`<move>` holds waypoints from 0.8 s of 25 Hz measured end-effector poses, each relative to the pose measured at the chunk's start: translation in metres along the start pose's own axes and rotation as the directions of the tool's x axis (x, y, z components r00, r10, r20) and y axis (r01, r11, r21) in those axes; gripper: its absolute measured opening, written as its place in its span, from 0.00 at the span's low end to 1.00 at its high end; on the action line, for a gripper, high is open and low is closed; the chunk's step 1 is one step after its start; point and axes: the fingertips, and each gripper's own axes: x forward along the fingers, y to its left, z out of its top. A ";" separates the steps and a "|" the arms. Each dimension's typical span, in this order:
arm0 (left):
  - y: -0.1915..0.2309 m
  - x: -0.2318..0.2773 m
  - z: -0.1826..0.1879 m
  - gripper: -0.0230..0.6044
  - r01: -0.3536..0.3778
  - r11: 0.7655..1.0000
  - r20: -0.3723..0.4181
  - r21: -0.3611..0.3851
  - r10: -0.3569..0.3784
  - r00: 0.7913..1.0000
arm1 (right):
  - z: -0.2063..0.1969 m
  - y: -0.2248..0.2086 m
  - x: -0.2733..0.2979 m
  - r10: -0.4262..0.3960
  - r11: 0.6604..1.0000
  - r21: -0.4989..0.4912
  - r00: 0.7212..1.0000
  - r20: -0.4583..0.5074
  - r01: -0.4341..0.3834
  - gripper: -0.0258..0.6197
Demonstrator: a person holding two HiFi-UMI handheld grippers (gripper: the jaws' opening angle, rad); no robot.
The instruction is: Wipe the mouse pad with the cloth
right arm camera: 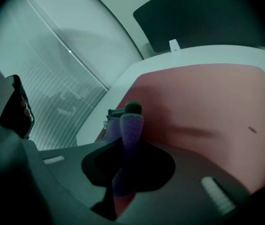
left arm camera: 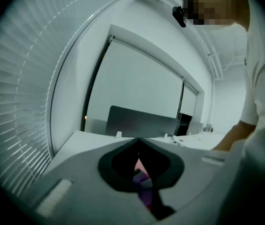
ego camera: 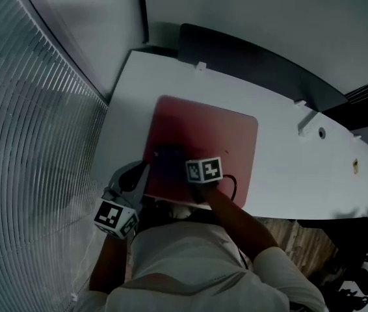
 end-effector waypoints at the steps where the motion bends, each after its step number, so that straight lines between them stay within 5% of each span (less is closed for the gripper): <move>1: -0.005 0.006 0.004 0.04 0.014 1.000 -0.001 0.005 -0.014 1.000 | -0.002 -0.008 -0.009 -0.009 1.000 0.009 1.000 0.007 0.009 0.13; 20: -0.093 0.090 0.006 0.04 0.228 0.972 -0.056 0.059 -0.225 0.973 | -0.065 -0.171 -0.171 -0.240 0.955 0.204 0.966 0.098 0.217 0.13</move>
